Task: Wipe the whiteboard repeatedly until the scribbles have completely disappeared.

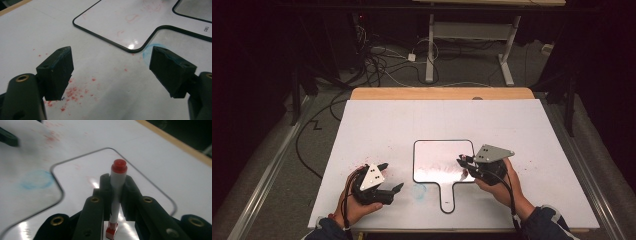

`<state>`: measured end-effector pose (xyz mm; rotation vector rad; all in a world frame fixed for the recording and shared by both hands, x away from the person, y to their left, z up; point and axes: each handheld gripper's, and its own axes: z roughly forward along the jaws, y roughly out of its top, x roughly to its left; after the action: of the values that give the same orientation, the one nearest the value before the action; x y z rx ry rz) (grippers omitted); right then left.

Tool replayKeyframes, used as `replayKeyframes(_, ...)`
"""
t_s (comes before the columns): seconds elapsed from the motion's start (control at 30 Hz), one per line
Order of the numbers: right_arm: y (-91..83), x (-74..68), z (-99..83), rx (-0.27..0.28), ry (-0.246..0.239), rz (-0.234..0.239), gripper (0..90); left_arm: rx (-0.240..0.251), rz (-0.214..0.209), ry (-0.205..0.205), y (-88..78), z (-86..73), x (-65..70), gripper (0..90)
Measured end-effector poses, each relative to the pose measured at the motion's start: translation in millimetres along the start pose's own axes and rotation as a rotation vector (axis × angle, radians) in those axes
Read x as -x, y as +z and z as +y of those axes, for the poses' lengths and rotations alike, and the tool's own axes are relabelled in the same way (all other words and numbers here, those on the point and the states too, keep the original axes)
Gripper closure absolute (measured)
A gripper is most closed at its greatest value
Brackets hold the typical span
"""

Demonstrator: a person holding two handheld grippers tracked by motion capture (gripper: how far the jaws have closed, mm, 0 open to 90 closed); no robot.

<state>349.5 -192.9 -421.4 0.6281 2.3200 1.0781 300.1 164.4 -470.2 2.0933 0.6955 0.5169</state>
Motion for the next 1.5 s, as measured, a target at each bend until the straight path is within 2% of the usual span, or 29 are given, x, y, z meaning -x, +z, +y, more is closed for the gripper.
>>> replayKeyframes(0.03,1.4,4.8,-0.9,-0.005,-0.008,-0.025,81.2,0.0,0.0,0.001,-0.1,0.2,0.1,18.7)
replayKeyframes(0.1,3.1,15.2,-3.4,0.012,0.044,-0.025,81.2,0.001,-0.002,0.0,0.1,0.1,0.0,18.8)
replayKeyframes(0.17,4.3,17.4,-4.2,0.022,0.059,-0.02,81.2,0.002,-0.002,-0.001,0.6,-0.1,-0.4,18.7)
replayKeyframes(0.2,4.8,15.4,-3.7,0.028,0.061,-0.004,81.2,0.003,-0.006,-0.004,0.7,-0.2,-0.6,18.7)
replayKeyframes(0.27,5.2,11.0,-1.9,0.05,0.117,0.095,81.2,0.002,-0.007,-0.003,0.8,-0.1,-0.5,18.7)
replayKeyframes(0.3,6.1,7.4,-0.8,0.057,0.122,0.125,81.2,0.002,-0.006,-0.001,0.5,0.0,-0.4,18.7)
replayKeyframes(0.33,6.5,4.4,0.5,0.056,0.104,0.128,81.2,0.005,-0.008,-0.003,0.2,0.1,-0.4,18.7)
replayKeyframes(0.4,6.7,4.3,1.5,0.046,0.072,0.094,81.2,0.01,-0.006,-0.004,-0.2,0.1,-0.3,18.7)
replayKeyframes(0.47,6.1,7.6,0.2,0.016,0.012,-0.005,81.2,0.013,-0.008,-0.006,-0.3,0.1,-0.3,18.7)
replayKeyframes(0.5,5.7,10.7,-1.2,0.007,-0.007,-0.038,81.2,0.011,-0.011,-0.005,-0.2,0.2,-0.4,18.7)
replayKeyframes(0.53,5.0,14.0,-2.7,0.006,-0.002,-0.05,81.2,0.009,-0.01,-0.002,0.4,0.3,-0.2,18.8)
replayKeyframes(0.63,4.6,16.0,-3.7,0.007,0.009,-0.051,81.2,0.007,-0.018,0.0,2.0,1.0,0.5,18.7)
replayKeyframes(0.77,4.5,8.9,-1.3,0.02,0.02,0.007,81.2,0.002,-0.024,0.012,2.8,1.5,2.0,18.7)
replayKeyframes(0.83,0.9,8.2,-2.2,0.007,0.003,-0.005,81.2,0.004,-0.025,0.011,2.1,1.2,2.2,18.7)
replayKeyframes(0.93,-2.6,15.8,-8.3,-0.003,-0.006,-0.062,81.2,0.004,-0.026,0.014,2.4,1.1,1.4,18.7)
replayKeyframes(1.0,-1.8,21.9,-10.0,0.016,0.03,-0.047,81.2,0.003,-0.028,0.019,3.1,1.8,1.4,18.8)
replayKeyframes(1.1,5.7,22.3,-9.2,0.039,0.015,-0.059,81.2,0.011,-0.031,0.02,4.5,3.3,1.5,19.9)
replayKeyframes(1.23,15.5,28.2,-8.7,0.073,0.037,-0.082,81.2,0.006,-0.036,0.025,6.4,4.0,2.6,19.6)
replayKeyframes(1.33,13.9,28.0,-8.4,0.081,0.075,-0.038,81.2,0.003,-0.039,0.027,6.7,3.3,2.7,19.3)
replayKeyframes(1.5,15.2,6.6,-1.5,0.109,0.103,0.112,81.2,0.009,-0.039,0.02,5.9,3.1,1.7,19.2)
